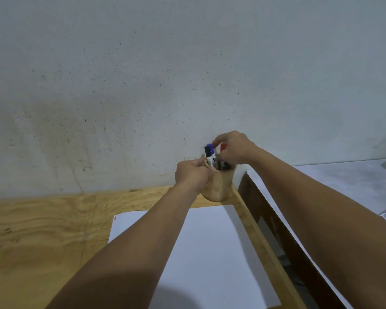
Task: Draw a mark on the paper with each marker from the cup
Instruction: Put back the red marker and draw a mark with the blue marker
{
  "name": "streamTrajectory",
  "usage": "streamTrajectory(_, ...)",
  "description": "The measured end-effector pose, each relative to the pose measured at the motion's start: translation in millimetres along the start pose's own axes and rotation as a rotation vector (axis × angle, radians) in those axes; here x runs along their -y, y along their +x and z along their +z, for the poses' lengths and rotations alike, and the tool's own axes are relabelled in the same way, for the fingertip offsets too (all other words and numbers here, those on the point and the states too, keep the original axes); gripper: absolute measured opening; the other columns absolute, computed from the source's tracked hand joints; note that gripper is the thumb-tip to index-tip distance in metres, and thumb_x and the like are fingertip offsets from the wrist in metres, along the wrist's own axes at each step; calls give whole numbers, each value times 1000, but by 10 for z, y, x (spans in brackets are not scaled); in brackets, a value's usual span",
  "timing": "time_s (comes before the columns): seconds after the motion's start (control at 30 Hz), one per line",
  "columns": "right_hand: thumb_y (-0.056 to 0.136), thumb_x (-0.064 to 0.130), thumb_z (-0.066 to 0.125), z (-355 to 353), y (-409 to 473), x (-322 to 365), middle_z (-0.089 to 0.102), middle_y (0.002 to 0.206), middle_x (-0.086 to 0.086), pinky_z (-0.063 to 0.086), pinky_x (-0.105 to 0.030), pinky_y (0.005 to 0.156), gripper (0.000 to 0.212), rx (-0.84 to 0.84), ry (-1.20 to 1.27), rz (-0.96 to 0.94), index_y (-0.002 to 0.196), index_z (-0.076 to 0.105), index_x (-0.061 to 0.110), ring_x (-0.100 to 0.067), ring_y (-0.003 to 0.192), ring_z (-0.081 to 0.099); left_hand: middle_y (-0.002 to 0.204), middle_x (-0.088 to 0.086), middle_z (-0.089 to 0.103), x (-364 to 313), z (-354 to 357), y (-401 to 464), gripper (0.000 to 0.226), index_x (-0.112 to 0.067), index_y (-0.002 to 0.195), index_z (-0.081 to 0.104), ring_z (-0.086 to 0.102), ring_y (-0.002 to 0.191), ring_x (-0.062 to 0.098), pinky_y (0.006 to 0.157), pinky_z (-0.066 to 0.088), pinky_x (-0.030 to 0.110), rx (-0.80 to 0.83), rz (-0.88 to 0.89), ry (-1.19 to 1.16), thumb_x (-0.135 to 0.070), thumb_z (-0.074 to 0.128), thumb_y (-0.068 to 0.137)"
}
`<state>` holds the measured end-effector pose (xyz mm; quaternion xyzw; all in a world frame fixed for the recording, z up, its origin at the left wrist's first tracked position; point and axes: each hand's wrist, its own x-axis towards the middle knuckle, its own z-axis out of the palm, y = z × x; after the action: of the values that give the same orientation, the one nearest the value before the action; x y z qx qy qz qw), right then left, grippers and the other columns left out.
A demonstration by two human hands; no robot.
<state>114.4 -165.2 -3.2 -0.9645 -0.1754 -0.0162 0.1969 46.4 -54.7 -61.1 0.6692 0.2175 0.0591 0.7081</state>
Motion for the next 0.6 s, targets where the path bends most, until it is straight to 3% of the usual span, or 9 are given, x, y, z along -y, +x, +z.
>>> streamTrajectory(0.13, 82, 24, 67, 79, 28, -18, 54, 107, 2, 36, -43, 93, 31, 4, -90, 47, 107, 65, 42, -26, 109, 49, 109, 1, 73, -1, 0, 27, 41, -23, 109, 71, 65, 102, 23, 92, 54, 44, 1, -5, 10, -14, 79, 70)
streamTrajectory(0.2, 85, 27, 69, 111, 36, -33, 54, 110, 0, 33, -42, 90, 22, -34, -61, 58, 101, 65, 41, -26, 110, 46, 112, 0, 72, 13, -2, 35, 43, -22, 111, 70, 64, 105, 23, 94, 53, 44, 2, 1, 23, -15, 79, 69)
streamTrajectory(0.37, 82, 35, 70, 65, -30, -23, 60, 109, -2, 45, -53, 96, 15, -45, 120, 46, 85, 56, 40, -31, 109, 54, 114, 1, 71, 12, 16, 9, 42, -21, 115, 68, 64, 105, 26, 91, 54, 45, 4, 7, 13, -15, 77, 74)
streamTrajectory(0.43, 85, 35, 66, -38, -69, -8, 61, 115, -5, 48, -55, 95, 14, -77, 232, 19, 91, 54, 39, -33, 110, 58, 111, 3, 72, 16, 18, 6, 44, -19, 114, 68, 65, 102, 26, 91, 55, 46, 2, 9, 6, -16, 78, 72)
streamTrajectory(0.53, 93, 29, 59, -230, -127, 32, 57, 118, -4, 46, -50, 98, 17, -150, 386, -46, 107, 50, 25, -27, 111, 56, 107, 7, 73, 19, 11, -27, 39, -14, 107, 70, 67, 99, 28, 91, 54, 49, 11, 30, 27, -21, 79, 69)
streamTrajectory(0.6, 98, 24, 54, -363, -206, 103, 59, 116, -2, 45, -40, 96, 15, -222, 500, -95, 110, 47, 18, -21, 112, 57, 106, 4, 69, 13, -2, -71, 43, -9, 115, 65, 64, 101, 27, 92, 54, 45, -10, 59, 59, -21, 77, 76)
